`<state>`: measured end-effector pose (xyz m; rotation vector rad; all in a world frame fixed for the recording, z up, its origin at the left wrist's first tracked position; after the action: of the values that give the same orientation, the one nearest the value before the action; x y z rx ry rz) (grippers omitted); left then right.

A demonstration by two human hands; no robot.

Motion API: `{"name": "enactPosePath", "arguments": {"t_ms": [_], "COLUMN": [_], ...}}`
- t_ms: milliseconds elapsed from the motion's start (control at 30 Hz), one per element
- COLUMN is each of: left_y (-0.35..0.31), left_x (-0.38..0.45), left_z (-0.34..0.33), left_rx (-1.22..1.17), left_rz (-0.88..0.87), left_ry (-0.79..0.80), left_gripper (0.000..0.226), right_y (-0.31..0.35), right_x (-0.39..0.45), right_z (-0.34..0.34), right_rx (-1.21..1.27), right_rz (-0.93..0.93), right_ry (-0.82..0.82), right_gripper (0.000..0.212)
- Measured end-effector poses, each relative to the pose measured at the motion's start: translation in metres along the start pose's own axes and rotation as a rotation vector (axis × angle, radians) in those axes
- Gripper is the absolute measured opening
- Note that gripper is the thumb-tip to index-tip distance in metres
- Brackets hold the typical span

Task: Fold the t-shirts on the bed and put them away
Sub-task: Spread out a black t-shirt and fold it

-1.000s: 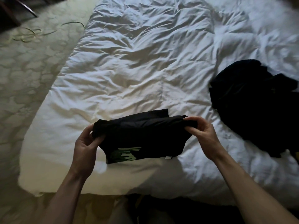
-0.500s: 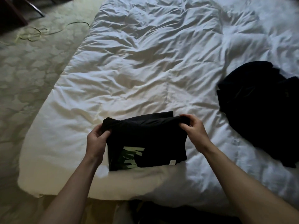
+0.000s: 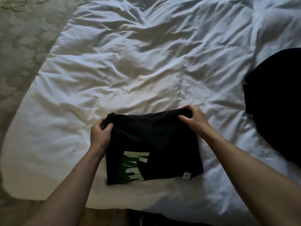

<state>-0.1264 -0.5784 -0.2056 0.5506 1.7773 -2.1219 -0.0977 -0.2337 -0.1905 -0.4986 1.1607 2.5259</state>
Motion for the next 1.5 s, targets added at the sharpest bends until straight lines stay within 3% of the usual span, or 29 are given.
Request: {"name": "enactPosePath", "arguments": {"t_ms": [100, 167, 233, 300, 467, 600, 767, 900, 967, 1033, 1100, 1200, 1267, 1367, 1433, 1500], "left_y": [-0.003, -0.007, -0.013, -0.019, -0.035, -0.028, -0.021, -0.014, -0.01, -0.008, -0.006, -0.004, 0.002, 0.011, 0.013, 0.014], "left_x": [-0.004, -0.009, -0.01, -0.003, 0.014, 0.011, -0.007, -0.009, 0.001, 0.009, 0.007, -0.004, -0.005, -0.001, -0.002, -0.008], "left_z": [-0.003, -0.005, -0.003, -0.001, -0.005, 0.004, 0.011, 0.012, 0.009, 0.004, -0.002, -0.005, -0.001, 0.004, 0.003, 0.003], "left_rx": [0.024, 0.028, 0.169, 0.368, 0.648, 0.4, 0.097, 0.032, 0.102, 0.322, 0.511, 0.511, 0.526, 0.314, 0.209, 0.251], "left_rz": [-0.005, -0.007, -0.041, -0.115, -0.234, -0.157, -0.151, -0.187, -0.173, -0.166, -0.152, -0.049, 0.086, 0.173, 0.151, 0.081], "left_ry": [-0.004, 0.016, 0.028, 0.057, 0.199, 0.123, 0.069, 0.02, -0.037, -0.054, -0.043, -0.064, -0.034, 0.071, 0.057, -0.004], "left_gripper": [0.015, 0.036, 0.061, 0.069, 0.04, 0.035, 0.024, 0.026, 0.025, 0.028, 0.04, 0.062, 0.071, 0.052, 0.032, 0.026], "right_y": [-0.003, 0.0, 0.008, 0.02, 0.05, 0.056, 0.066, 0.074, 0.076, 0.074, 0.063, 0.049, 0.038, 0.02, 0.009, 0.006], "right_x": [-0.001, -0.007, -0.011, -0.01, 0.001, 0.008, 0.01, 0.014, 0.021, 0.026, 0.021, -0.009, -0.031, -0.046, -0.043, -0.039], "right_z": [-0.006, -0.01, -0.01, -0.007, -0.014, -0.027, -0.02, -0.012, -0.015, -0.023, -0.035, -0.045, -0.048, -0.051, -0.051, -0.05], "right_rx": [0.042, 0.061, -0.094, -0.357, -0.693, -0.714, -0.51, -0.415, -0.435, -0.567, -0.667, -0.497, -0.299, 0.053, 0.201, 0.268], "right_rz": [-0.029, -0.001, 0.06, 0.143, 0.295, 0.284, 0.368, 0.386, 0.334, 0.244, 0.131, -0.09, -0.338, -0.546, -0.524, -0.412], "right_ry": [-0.077, -0.069, -0.051, -0.03, 0.183, 0.26, 0.329, 0.388, 0.389, 0.353, 0.217, -0.153, -0.301, -0.184, -0.074, -0.059], "right_gripper": [0.024, 0.048, 0.069, 0.068, 0.048, 0.031, 0.016, 0.011, 0.015, 0.025, 0.042, 0.067, 0.082, 0.084, 0.07, 0.053]}}
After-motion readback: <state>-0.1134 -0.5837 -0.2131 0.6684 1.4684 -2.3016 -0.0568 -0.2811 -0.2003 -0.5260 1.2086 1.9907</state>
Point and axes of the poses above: each hand's wrist, its own x-axis towards the middle knuckle, its own z-axis out of the back of the hand, y = z × x, the point moved 1 cm from there along x, towards the middle knuckle, and after that the axes turned 11 degrees about y, right-handed, at the moved point
